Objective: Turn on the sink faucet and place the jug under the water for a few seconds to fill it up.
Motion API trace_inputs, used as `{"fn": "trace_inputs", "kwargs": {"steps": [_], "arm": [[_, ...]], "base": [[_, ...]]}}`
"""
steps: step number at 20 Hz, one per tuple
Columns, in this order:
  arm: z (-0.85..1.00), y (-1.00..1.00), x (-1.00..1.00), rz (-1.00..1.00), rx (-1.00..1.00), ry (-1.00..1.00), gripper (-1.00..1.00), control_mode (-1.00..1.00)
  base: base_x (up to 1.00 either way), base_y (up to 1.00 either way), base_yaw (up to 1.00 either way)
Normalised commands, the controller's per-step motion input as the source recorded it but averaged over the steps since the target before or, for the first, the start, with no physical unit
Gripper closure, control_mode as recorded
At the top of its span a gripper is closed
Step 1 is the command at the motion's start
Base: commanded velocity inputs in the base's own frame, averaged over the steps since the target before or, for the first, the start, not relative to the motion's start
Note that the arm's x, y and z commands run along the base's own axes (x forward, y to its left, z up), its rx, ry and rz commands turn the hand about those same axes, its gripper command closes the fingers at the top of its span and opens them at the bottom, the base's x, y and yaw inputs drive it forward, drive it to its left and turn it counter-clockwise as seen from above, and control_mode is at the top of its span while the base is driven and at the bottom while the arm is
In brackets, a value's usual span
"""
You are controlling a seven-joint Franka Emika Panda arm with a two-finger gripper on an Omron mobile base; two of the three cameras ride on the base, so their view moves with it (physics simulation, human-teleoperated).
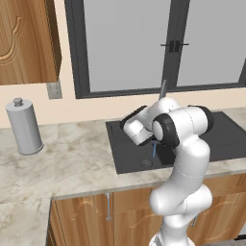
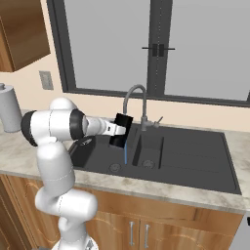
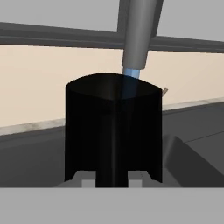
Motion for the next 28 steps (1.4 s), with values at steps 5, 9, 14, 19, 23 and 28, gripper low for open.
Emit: {"fn": "trace_inputs", "kwargs": {"steps": [5, 9, 14, 19, 23, 28], "arm": [[-0.02, 0.0, 0.0, 0.0, 0.0, -0.04, 1.0, -1.0], [-0.1, 0.0, 0.0, 0.0, -0.04, -0.11, 1.0, -1.0], [-0.11, 0.0, 0.0, 0.0, -0.03, -0.09, 1.0, -1.0], [-0.12, 0.0, 0.0, 0.0, -0.02, 0.0, 1.0, -1.0], [-0.04, 0.0, -0.04, 0.0, -0.03, 0.0, 1.0, -1.0], [-0.02, 0.0, -0.01, 0.0, -0.02, -0.01, 1.0, -1.0]], "base": [[0.0, 0.0, 0.0], [0.0, 0.0, 0.0], [0.0, 0.0, 0.0], [0.0, 0.0, 0.0], [0.0, 0.0, 0.0], [0.0, 0.0, 0.0]]}}
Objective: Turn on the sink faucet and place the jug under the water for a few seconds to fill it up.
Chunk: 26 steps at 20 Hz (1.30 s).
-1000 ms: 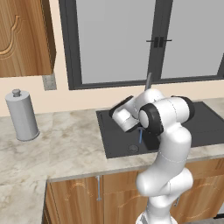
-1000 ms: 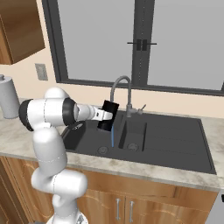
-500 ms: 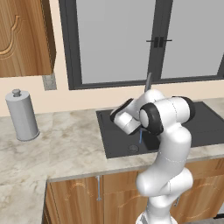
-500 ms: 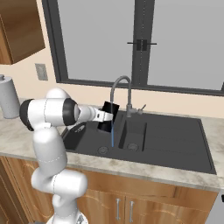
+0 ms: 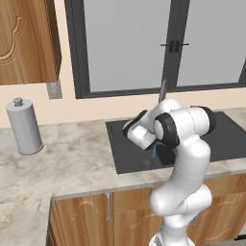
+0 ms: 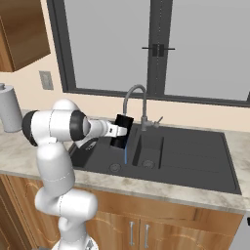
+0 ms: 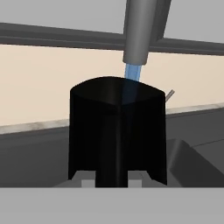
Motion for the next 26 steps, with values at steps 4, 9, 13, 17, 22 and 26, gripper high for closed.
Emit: {"fn": "trace_inputs", "kwargs": {"steps": [4, 9, 13, 17, 22, 26], "arm": [[-0.16, 0.0, 0.08, 0.0, -0.06, -0.06, 1.0, -1.0], [-0.17, 0.0, 0.26, -0.02, -0.06, -0.08, 1.0, -1.0], [-0.13, 0.0, 0.18, -0.01, -0.03, -0.04, 1.0, -1.0], [-0.11, 0.0, -0.3, 0.0, -0.03, 0.0, 1.0, -1.0], [-0.01, 0.02, -0.17, 0.0, -0.02, -0.01, 1.0, -1.0], [0.0, 0.0, 0.0, 0.0, 0.0, 0.0, 1.0, -1.0]], "base": [[0.0, 0.0, 0.0], [0.0, 0.0, 0.0], [0.0, 0.0, 0.0], [0.0, 0.0, 0.0], [0.0, 0.0, 0.0], [0.0, 0.0, 0.0]]}}
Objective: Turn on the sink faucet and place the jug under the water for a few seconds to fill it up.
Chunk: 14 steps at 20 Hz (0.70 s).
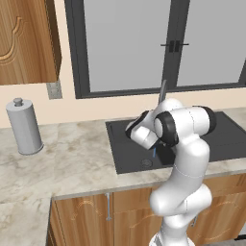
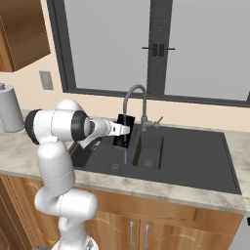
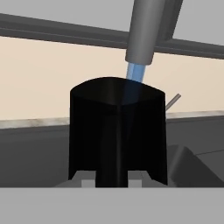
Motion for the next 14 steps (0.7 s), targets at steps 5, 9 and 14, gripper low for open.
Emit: {"fn": "trace_inputs", "kwargs": {"steps": [5, 9, 14], "arm": [[0.0, 0.0, 0.0, 0.0, 0.0, 0.0, 1.0, -1.0], [-0.01, 0.0, 0.0, 0.0, 0.0, -0.01, 1.0, -1.0], [-0.03, 0.0, 0.0, 0.0, -0.02, -0.01, 1.0, -1.0]], "base": [[0.0, 0.0, 0.0], [0.0, 0.0, 0.0], [0.0, 0.0, 0.0]]}}
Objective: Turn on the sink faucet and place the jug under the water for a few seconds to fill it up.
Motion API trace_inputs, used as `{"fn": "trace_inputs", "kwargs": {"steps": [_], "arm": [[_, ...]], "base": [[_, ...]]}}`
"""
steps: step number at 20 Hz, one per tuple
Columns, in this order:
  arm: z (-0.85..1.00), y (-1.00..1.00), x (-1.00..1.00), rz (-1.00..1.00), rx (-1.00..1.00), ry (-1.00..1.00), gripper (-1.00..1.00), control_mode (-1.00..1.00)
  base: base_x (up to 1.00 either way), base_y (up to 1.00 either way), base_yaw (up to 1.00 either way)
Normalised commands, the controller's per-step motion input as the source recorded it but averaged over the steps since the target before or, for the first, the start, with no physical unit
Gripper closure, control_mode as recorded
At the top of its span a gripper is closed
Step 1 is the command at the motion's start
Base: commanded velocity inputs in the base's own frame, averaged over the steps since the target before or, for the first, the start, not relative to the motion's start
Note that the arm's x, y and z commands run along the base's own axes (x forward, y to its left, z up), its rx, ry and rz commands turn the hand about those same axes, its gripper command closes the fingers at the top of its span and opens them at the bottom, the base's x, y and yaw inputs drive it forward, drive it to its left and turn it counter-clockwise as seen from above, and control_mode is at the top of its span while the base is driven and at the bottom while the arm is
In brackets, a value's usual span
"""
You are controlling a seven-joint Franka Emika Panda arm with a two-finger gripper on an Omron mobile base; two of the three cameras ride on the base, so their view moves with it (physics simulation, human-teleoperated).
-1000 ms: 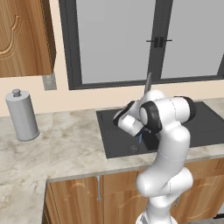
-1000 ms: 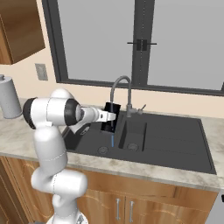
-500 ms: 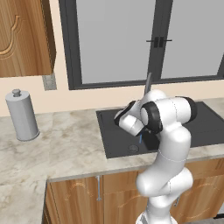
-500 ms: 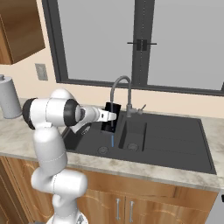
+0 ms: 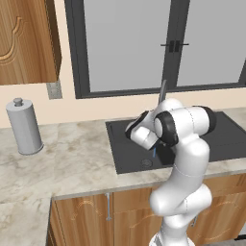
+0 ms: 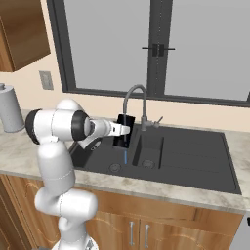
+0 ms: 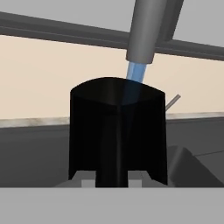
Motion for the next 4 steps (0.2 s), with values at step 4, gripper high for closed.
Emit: {"fn": "trace_inputs", "kwargs": {"steps": [4], "arm": [[0.0, 0.0, 0.0, 0.0, 0.0, 0.0, 1.0, -1.0]], "base": [[0.0, 0.0, 0.0]]}}
